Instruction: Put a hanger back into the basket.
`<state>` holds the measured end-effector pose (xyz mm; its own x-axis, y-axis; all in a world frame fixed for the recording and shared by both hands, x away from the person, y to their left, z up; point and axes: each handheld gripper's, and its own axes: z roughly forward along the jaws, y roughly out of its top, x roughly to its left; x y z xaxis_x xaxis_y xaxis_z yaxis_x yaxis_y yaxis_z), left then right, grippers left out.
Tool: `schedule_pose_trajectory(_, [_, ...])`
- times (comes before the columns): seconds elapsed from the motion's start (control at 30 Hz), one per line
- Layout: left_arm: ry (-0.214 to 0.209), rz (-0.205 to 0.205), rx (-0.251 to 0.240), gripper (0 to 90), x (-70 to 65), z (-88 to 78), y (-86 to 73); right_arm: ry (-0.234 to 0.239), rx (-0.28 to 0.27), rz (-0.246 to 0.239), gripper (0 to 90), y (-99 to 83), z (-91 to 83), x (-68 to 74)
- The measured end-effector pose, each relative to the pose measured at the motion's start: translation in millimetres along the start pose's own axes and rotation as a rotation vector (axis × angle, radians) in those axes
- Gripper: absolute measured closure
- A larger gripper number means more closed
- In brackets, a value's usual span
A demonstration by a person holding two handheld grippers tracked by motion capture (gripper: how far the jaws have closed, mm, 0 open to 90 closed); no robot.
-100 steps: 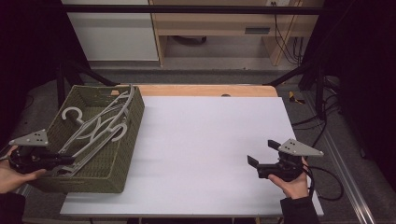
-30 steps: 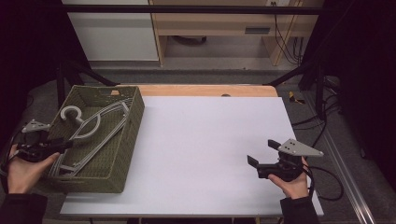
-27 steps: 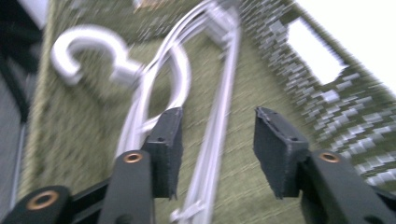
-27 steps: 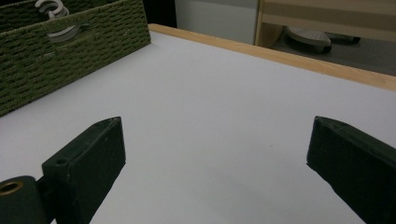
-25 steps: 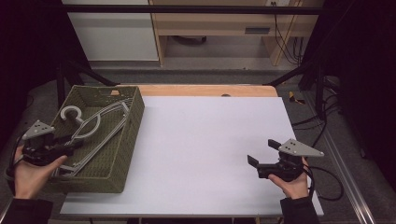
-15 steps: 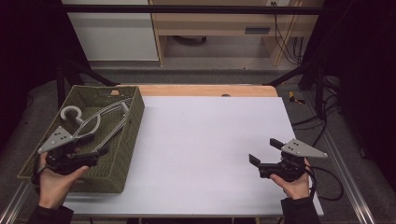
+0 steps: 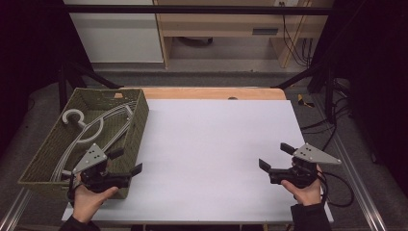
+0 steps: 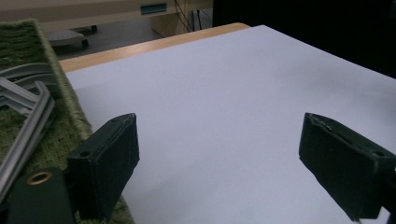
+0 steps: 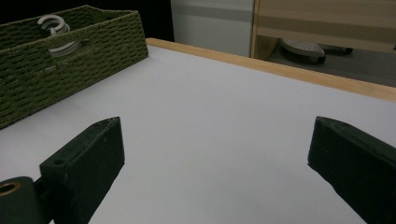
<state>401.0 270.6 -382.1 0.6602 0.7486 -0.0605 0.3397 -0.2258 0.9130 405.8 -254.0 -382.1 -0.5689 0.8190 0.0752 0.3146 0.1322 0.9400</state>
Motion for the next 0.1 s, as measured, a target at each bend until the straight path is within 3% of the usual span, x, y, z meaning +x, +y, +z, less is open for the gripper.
schedule_pose_trajectory(0.1, [-0.010,0.008,0.009,10.6,-2.3,4.7,-3.5,0.001,-0.003,0.002,3.9,-0.2,-0.5,-0.6])
